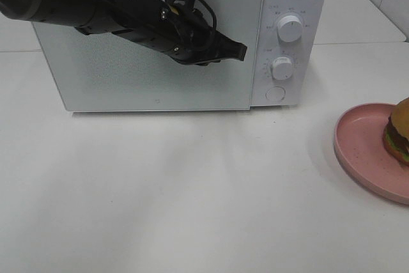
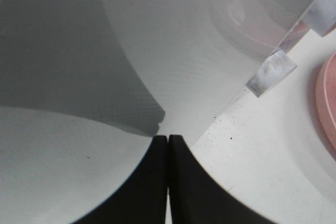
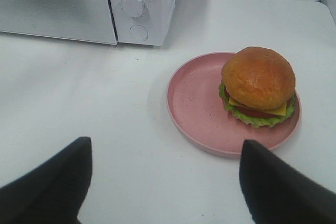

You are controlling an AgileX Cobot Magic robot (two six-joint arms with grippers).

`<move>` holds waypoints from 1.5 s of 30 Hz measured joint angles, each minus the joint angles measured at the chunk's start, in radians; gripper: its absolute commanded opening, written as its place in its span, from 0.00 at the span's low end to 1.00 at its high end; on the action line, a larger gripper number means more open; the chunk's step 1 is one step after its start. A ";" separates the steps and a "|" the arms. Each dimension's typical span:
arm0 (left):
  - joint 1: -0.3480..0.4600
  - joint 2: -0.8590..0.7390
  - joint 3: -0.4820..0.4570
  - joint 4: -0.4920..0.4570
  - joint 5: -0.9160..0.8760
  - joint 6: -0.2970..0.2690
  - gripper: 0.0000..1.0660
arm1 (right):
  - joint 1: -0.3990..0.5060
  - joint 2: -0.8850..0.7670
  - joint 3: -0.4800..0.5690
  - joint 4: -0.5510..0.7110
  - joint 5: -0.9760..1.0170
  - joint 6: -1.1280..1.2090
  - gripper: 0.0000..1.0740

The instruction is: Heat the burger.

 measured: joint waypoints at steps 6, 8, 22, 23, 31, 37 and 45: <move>-0.002 0.010 -0.036 -0.015 0.037 -0.020 0.00 | 0.000 0.000 0.000 0.000 0.000 0.000 0.68; -0.002 0.012 -0.039 -0.015 0.044 -0.020 0.00 | 0.000 0.000 0.000 0.000 0.000 0.000 0.68; -0.009 0.063 -0.154 0.020 0.185 -0.011 0.00 | 0.000 0.000 0.000 0.000 0.000 0.000 0.68; -0.009 0.063 -0.154 0.020 0.185 -0.011 0.00 | 0.000 0.000 0.000 0.000 0.000 0.000 0.68; 0.022 0.000 -0.165 0.135 0.413 0.051 0.00 | 0.000 0.000 0.000 0.000 -0.001 0.000 0.68; 0.033 -0.145 -0.170 0.162 0.642 0.049 0.00 | 0.000 0.000 0.000 0.000 -0.001 0.000 0.68; 0.033 -0.302 -0.170 0.332 0.924 -0.094 0.00 | 0.000 0.000 0.000 0.000 -0.001 0.000 0.68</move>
